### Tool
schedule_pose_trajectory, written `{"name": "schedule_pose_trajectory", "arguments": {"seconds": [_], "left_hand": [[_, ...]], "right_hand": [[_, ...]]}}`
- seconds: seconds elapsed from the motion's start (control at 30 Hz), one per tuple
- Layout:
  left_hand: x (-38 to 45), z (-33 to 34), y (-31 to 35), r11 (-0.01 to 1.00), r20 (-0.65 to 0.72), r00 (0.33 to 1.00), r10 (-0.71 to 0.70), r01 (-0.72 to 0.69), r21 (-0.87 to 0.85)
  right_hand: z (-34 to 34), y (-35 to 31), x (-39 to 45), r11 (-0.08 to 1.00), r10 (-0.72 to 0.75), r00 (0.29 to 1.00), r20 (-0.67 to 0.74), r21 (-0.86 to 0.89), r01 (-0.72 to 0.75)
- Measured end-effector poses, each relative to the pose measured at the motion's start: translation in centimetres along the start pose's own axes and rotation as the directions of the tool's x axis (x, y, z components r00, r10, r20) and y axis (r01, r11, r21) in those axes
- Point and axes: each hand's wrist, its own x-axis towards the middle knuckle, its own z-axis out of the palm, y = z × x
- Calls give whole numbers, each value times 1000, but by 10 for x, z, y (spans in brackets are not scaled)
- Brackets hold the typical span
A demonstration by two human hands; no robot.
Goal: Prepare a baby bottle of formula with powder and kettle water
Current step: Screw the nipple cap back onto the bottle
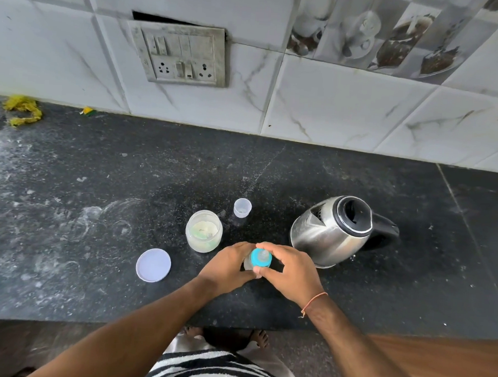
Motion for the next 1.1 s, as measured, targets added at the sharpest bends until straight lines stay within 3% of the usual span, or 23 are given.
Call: {"name": "schedule_pose_trajectory", "arguments": {"seconds": [0.23, 0.33, 0.53, 0.67, 0.77, 0.87, 1.1], "left_hand": [[-6, 11, 11, 999, -129, 991, -44, 43, -6], [-9, 15, 15, 999, -158, 986, -49, 49, -4], [-9, 13, 13, 998, -143, 988, -64, 62, -18], [-18, 11, 3, 994, -148, 984, -103, 98, -42], [-25, 9, -3, 987, -158, 976, -150, 140, -76], [-31, 6, -4, 979, -156, 970, -185, 169, -114], [-39, 3, -1, 959, -129, 955, -266, 249, -137]], "right_hand": [[31, -10, -14, 967, 157, 970, -184, 228, -113], [35, -13, -15, 958, 189, 961, -201, 251, -135], [17, -10, -10, 978, 134, 989, -63, 167, -122], [-4, -14, 4, 940, 93, 987, 129, 315, -130], [-9, -20, 27, 911, 146, 984, 99, 374, -173], [-5, -20, 58, 936, 222, 975, 19, 276, -219], [27, -16, 118, 977, 210, 976, 56, 29, -211]]}}
